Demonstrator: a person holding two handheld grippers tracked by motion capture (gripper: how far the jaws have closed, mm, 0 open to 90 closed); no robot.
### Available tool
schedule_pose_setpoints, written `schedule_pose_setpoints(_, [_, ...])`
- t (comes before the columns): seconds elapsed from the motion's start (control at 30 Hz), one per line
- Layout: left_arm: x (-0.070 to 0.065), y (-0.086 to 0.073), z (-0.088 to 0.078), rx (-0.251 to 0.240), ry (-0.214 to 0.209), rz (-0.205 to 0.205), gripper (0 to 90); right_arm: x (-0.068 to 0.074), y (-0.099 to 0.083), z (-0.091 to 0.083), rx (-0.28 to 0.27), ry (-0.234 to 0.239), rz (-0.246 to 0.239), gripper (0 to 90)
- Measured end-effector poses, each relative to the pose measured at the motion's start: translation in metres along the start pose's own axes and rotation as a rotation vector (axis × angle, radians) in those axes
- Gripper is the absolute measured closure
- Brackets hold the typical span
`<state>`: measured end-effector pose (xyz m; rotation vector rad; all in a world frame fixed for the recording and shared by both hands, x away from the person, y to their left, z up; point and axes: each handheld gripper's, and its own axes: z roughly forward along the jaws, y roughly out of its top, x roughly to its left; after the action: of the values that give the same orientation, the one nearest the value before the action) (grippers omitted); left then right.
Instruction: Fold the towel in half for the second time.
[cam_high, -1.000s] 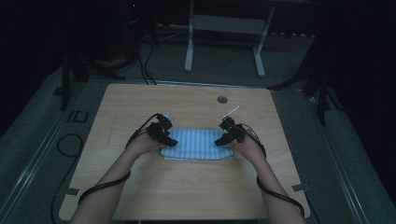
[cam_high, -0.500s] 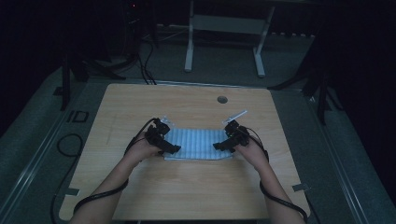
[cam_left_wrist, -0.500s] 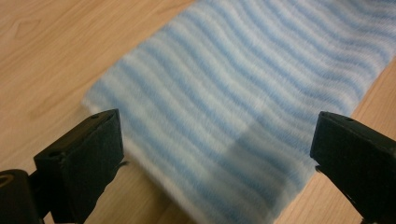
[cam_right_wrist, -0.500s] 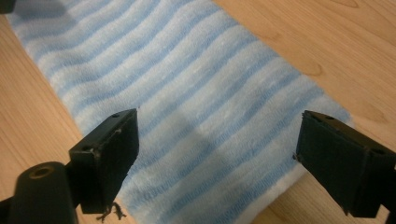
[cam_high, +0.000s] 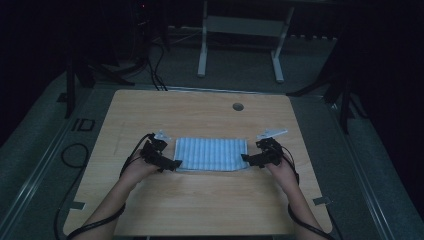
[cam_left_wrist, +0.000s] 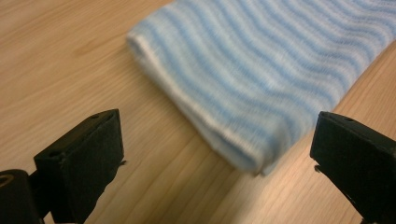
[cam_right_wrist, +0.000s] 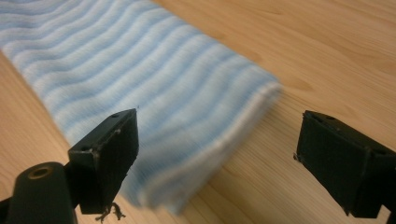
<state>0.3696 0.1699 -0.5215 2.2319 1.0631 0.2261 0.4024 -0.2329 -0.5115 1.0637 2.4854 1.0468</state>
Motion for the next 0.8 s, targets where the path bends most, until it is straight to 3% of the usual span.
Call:
schedule_pose_setpoints(0.03, [0.003,-0.007,-0.002,-0.013,0.013,-0.012,2.9,-0.007,-0.012,-0.009,-0.030,-0.031,0.015,12.5])
schedule_pose_setpoints(0.2, [0.004,-0.019,-0.008,-0.047,0.027,-0.023,2.9,-0.021,-0.035,-0.021,-0.061,-0.064,0.048,12.2])
schedule_pose_setpoints(0.33, [0.005,-0.025,-0.010,-0.053,0.037,-0.019,2.9,-0.030,-0.050,-0.030,-0.078,-0.076,0.073,12.2])
schedule_pose_setpoints(0.37, [0.005,-0.034,-0.014,-0.078,0.047,-0.003,2.9,-0.034,-0.060,-0.037,-0.090,-0.077,0.080,12.2])
schedule_pose_setpoints(0.57, [0.005,-0.054,-0.024,-0.129,0.040,-0.015,2.9,-0.041,-0.083,-0.052,-0.088,-0.115,0.081,12.1])
schedule_pose_setpoints(0.8, [0.014,-0.079,-0.033,-0.145,0.054,-0.072,2.9,-0.044,-0.105,-0.069,-0.080,-0.152,0.102,12.1])
